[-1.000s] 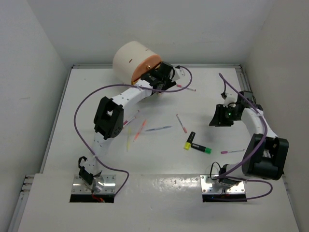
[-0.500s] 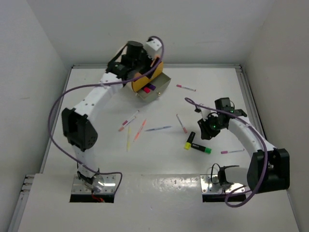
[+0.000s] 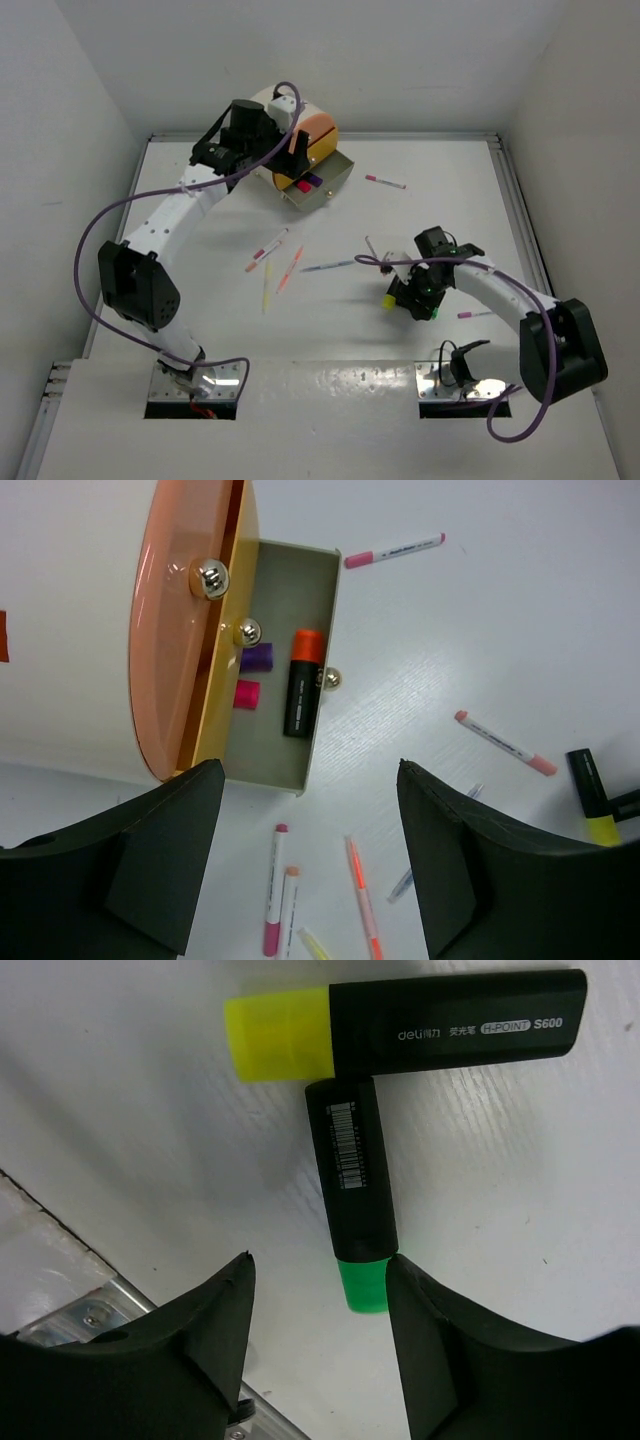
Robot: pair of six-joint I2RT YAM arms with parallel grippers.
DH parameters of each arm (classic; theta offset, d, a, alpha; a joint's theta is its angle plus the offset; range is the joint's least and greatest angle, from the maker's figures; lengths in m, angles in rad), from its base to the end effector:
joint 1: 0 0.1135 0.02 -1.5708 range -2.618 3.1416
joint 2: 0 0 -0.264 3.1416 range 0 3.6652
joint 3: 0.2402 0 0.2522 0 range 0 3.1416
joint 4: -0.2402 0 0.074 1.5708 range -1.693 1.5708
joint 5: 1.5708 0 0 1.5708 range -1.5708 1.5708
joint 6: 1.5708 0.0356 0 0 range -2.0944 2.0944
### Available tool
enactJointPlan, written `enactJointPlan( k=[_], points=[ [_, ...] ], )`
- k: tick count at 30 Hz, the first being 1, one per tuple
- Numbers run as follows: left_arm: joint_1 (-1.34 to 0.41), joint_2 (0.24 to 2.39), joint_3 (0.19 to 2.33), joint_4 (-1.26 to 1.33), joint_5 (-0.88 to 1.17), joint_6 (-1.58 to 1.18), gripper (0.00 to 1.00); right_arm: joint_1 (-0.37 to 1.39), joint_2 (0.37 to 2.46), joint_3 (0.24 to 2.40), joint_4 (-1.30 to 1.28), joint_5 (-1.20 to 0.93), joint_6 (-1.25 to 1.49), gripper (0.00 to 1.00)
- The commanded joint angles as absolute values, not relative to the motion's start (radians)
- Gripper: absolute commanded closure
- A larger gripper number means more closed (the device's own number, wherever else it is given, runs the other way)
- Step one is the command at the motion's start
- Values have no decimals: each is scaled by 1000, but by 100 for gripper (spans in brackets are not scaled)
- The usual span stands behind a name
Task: Sort the stationery into containers
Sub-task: Pick up the pen from the center of the board.
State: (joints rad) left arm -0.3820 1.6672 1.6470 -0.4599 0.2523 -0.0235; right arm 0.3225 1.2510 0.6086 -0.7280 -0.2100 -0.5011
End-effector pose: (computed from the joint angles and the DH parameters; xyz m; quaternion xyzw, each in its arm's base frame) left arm 0.3565 -0.1528 0.3812 0.2154 0.8229 -0.2090 0.4824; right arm 0.1786 0.0675 0.1588 -0.4057 0.9026 0.0950 0.1084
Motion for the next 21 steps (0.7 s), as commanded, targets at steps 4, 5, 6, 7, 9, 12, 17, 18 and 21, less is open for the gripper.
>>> enactJointPlan(
  k=[4,5,6,7,9,12,17,18,21],
  points=[
    [-371,1660,1669,-434,295,-60,24,342,1315,621,-637,-138,-546,45],
    [-373,1660,1667,-434,295,-61,24,345,1321,621,-631,-129,-552,45],
    [-374,1661,1669,-434,295,-60,24,348,1336,621,-621,-112,-557,45],
    [-373,1663,1669,-434,293,-55,24,354,1344,621,-606,-104,-558,45],
    [-374,1664,1670,-434,287,-54,24,365,1365,618,-594,-83,-564,47],
    [-368,1663,1670,-437,269,-55,24,382,1382,609,-578,-66,-577,50],
    [-354,1660,1661,-433,268,-64,24,411,1379,586,-557,-51,-600,64],
    [-354,1660,1661,-434,270,-64,24,416,1376,581,-560,-51,-604,65],
    [-347,1663,1661,-430,275,-66,24,440,1364,565,-569,-54,-617,72]
  ],
)
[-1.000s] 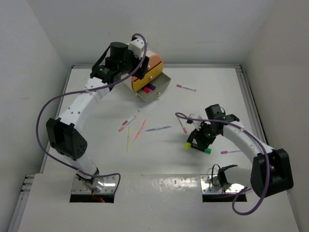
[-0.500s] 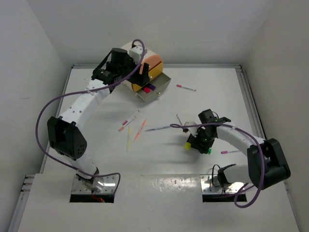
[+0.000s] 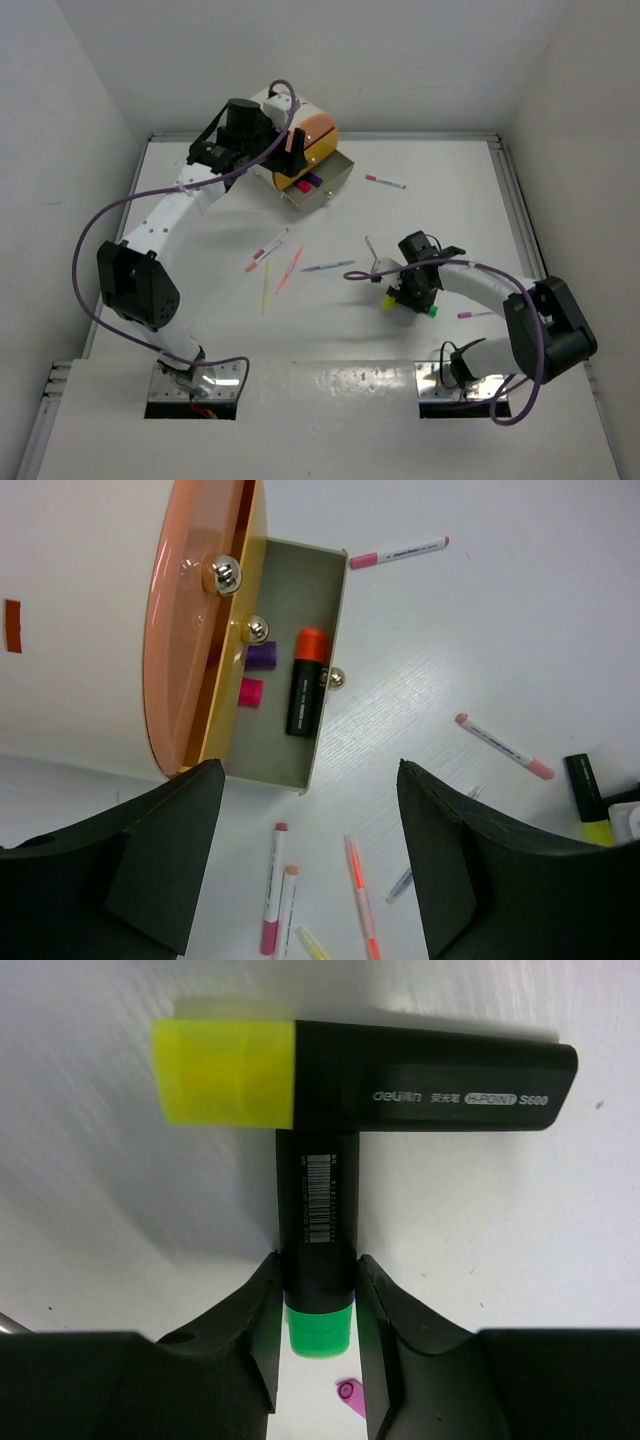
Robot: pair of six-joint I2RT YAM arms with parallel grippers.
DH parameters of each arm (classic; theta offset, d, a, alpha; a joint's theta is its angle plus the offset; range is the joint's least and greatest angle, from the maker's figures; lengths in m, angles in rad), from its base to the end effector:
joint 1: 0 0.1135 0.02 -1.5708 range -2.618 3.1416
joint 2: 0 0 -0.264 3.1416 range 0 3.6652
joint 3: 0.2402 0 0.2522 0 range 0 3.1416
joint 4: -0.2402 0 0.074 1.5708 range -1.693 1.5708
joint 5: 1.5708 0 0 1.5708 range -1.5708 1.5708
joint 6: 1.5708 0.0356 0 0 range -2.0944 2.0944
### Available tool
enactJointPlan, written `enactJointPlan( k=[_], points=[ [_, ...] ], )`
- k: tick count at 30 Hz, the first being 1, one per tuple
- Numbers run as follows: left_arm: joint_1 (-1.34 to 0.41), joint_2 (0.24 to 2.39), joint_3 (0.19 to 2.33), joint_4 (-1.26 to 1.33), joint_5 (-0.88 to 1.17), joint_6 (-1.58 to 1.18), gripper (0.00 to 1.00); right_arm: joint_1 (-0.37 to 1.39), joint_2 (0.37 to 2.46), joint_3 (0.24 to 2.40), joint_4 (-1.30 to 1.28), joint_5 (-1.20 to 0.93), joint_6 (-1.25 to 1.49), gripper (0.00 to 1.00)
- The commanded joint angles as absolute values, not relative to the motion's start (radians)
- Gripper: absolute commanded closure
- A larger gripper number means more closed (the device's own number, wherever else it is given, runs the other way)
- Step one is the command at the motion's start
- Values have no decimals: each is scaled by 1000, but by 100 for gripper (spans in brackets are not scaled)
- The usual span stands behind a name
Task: Sort the stationery into containers
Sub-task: Pick up the pen from the center of the board.
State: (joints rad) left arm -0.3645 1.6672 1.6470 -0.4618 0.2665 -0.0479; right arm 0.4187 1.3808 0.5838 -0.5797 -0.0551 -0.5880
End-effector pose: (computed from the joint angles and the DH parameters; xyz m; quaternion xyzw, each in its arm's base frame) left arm 0.3587 -0.1469 0.3811 0.2016 0.8264 -0.2163 0.4792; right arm 0.1868 0.0853 0.1320 -0.4822 0.8702 0.0191 0.0988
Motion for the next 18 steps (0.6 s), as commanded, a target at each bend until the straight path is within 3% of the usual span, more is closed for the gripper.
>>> enactJointPlan(
  k=[1,3,8,14,18],
  points=[
    [-344,1666,1663,-428,275,-66,24,455,1356,563,-572,-52,-617,78],
    [-341,1666,1664,-423,278,-66,24,465,1344,569,-593,-55,-608,88],
    [-324,1661,1658,-417,293,-66,24,451,1257,701,-753,-152,-592,100],
    [-288,1654,1654,-402,313,-80,24,385,1264,958,-726,-417,-347,100],
    [-239,1664,1692,-408,342,-101,24,341,1405,1146,-553,-541,116,100]
  ],
)
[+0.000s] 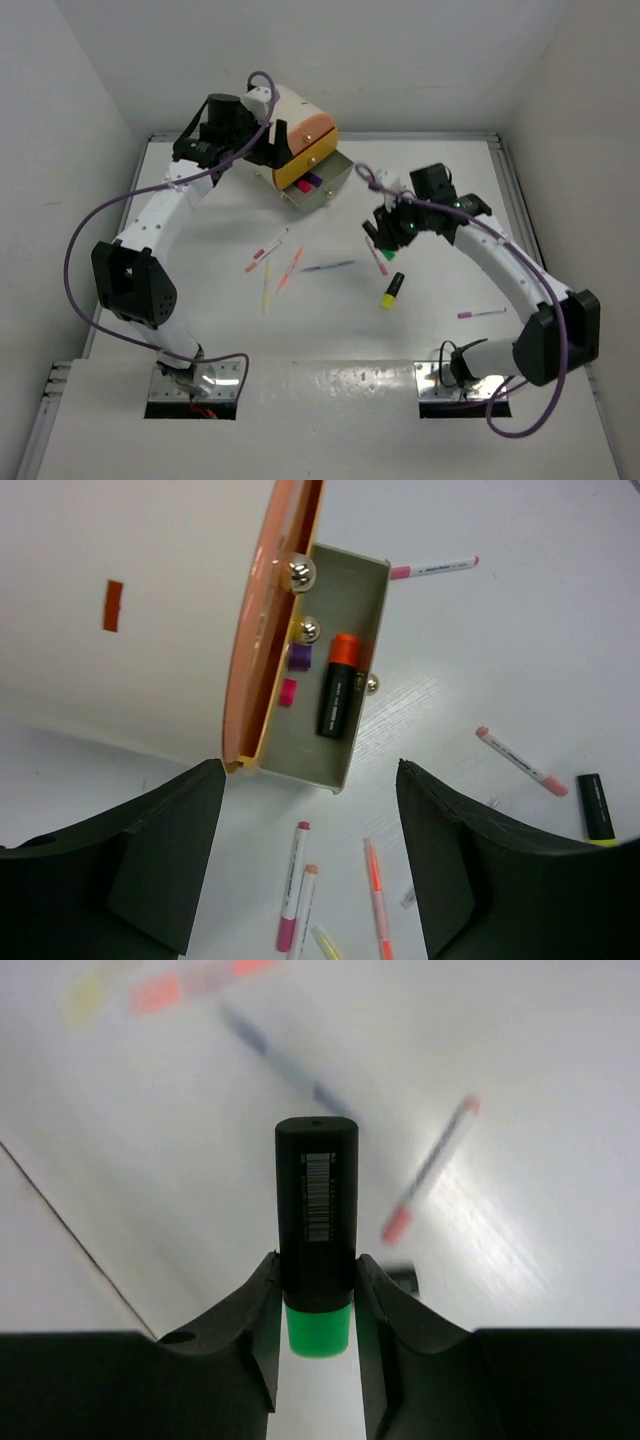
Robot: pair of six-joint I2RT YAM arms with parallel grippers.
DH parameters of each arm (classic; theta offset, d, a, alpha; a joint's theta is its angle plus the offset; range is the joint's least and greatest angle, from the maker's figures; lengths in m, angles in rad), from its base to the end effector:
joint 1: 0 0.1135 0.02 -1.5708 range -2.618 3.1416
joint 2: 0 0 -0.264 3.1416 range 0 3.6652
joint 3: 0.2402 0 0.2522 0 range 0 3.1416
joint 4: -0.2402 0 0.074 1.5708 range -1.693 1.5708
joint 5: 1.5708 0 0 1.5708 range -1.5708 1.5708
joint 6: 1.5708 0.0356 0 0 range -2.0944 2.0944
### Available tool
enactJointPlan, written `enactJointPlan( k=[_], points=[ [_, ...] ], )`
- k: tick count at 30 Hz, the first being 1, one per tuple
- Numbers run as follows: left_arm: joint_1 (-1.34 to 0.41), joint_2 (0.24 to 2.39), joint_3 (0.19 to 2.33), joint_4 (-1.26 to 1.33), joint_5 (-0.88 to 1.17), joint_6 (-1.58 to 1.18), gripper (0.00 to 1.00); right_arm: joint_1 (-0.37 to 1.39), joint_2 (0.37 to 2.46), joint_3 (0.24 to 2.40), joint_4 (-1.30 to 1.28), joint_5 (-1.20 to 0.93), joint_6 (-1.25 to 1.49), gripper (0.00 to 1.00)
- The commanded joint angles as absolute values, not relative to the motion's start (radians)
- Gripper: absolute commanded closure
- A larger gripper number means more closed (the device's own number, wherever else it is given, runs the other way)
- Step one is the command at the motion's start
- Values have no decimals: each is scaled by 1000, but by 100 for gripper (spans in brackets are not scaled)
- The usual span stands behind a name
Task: Sort the stationery into containers
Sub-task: Pick up the pen from the center of the board, then place the pen in the drawer.
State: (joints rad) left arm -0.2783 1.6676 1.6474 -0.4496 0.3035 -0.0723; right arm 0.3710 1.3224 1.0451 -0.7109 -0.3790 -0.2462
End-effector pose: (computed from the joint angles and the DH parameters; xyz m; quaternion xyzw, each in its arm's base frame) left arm 0.3701 -0.1168 0.3824 0.1653 0.8299 -0.2170 0.4867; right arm 0.2432 0.1087 0.2706 -0.3373 0.8799 0.1977 0.2703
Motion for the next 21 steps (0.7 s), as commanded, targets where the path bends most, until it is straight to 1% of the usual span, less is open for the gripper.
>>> enactJointPlan(
  k=[1,2,4,5,8,10,11,15,18,21],
  points=[
    [-235,1661,1697,-405,351,-106,24,327,1434,1190,-443,-561,208,100],
    [-229,1661,1706,-406,356,-106,24,304,1492,1203,-380,-590,395,100],
    [-222,1657,1707,-405,360,-104,24,288,1551,1241,-260,-609,580,100],
    [-222,1655,1707,-405,360,-104,24,282,1619,1256,-165,-618,736,100],
    [-219,1644,1703,-410,351,-101,24,299,1689,1302,27,-606,968,100],
    [-215,1632,1692,-411,351,-103,24,308,1776,1345,98,-534,1104,100],
    [-215,1629,1689,-413,350,-101,24,310,1776,1365,113,-534,1141,100],
    [-207,1614,1680,-416,344,-97,24,318,1935,1512,124,-465,1209,100],
    [-204,1600,1669,-416,344,-95,24,330,2002,1572,124,-428,1215,100],
    [-203,1588,1657,-420,341,-94,24,336,2035,1586,109,-402,1216,99]
  ],
)
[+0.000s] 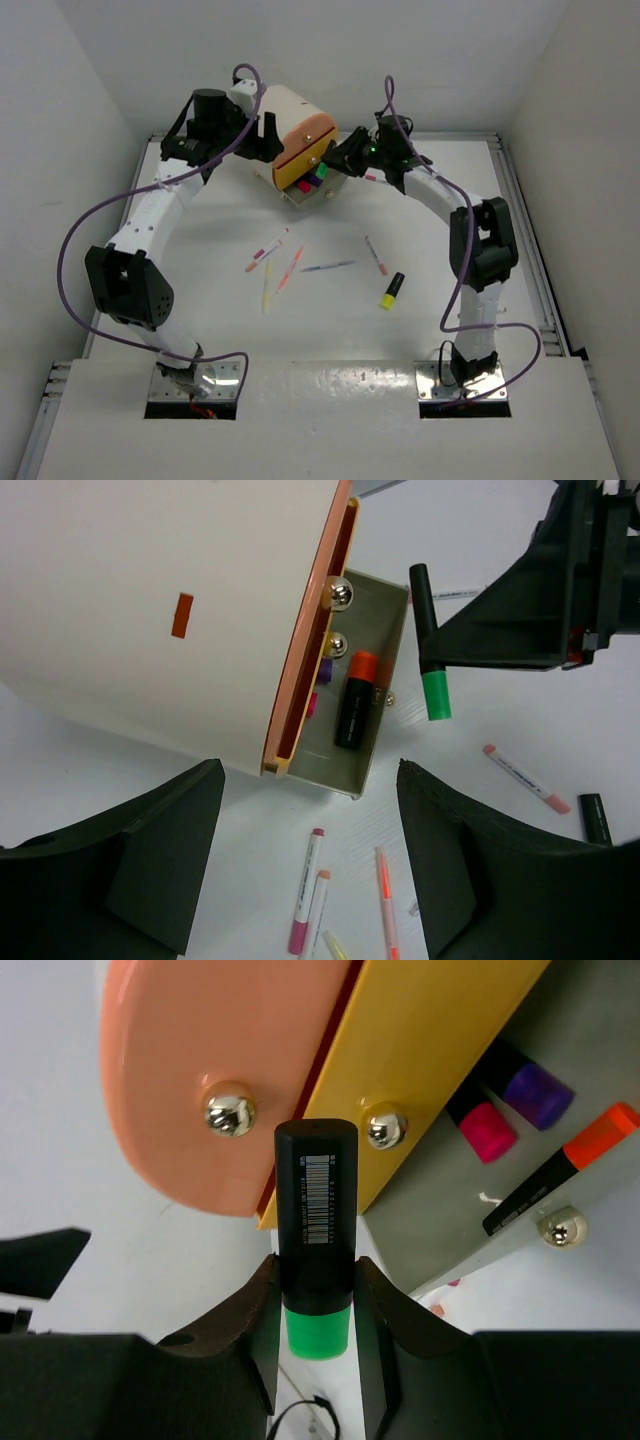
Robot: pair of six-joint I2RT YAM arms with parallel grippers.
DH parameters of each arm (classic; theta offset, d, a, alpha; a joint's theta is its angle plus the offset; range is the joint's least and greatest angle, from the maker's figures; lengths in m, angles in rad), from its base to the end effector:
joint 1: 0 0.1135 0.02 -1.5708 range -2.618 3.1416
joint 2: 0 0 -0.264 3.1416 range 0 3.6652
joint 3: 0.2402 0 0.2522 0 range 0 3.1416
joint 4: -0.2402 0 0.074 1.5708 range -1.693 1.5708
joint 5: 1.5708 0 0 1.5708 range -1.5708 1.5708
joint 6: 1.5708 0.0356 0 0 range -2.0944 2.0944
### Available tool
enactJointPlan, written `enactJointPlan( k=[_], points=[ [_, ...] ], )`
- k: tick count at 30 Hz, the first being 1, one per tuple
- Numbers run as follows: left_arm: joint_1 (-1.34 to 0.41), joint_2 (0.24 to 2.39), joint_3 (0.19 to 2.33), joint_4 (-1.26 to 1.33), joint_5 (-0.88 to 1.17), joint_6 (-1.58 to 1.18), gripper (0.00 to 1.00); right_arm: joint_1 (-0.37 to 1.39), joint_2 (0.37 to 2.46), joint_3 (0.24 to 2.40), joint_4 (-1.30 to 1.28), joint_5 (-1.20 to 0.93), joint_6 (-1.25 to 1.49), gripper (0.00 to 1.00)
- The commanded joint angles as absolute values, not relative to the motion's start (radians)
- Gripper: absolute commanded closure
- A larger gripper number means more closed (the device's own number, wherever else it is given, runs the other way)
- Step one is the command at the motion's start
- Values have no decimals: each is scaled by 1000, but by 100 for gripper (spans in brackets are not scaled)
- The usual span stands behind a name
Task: Sort the stationery into containers
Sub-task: Place the pen in the drawer.
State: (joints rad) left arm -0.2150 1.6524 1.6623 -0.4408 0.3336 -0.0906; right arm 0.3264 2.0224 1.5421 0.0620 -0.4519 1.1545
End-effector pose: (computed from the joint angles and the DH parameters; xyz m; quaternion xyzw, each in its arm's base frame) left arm 0.3724 -0.0932 0.3941 0.1410 0.8231 -0.2191 0.5046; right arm 0.4469 0.1677 0.2480 0.2170 0.7973 0.4969 0.2653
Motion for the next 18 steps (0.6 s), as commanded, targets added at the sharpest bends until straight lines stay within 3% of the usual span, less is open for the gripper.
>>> enactJointPlan(
  k=[1,10,14,15,18],
  points=[
    [-204,1586,1649,-417,341,-92,24,336,2042,1583,104,-396,1223,97],
    [-202,1582,1641,-413,350,-101,24,339,2106,1621,89,-364,1216,91],
    [-201,1578,1644,-413,354,-103,24,339,2132,1655,94,-356,1213,81],
    [-202,1575,1640,-413,356,-98,23,339,2137,1658,97,-354,1215,65],
    [-204,1569,1631,-410,367,-92,23,341,2138,1655,97,-356,1215,56]
  ],
)
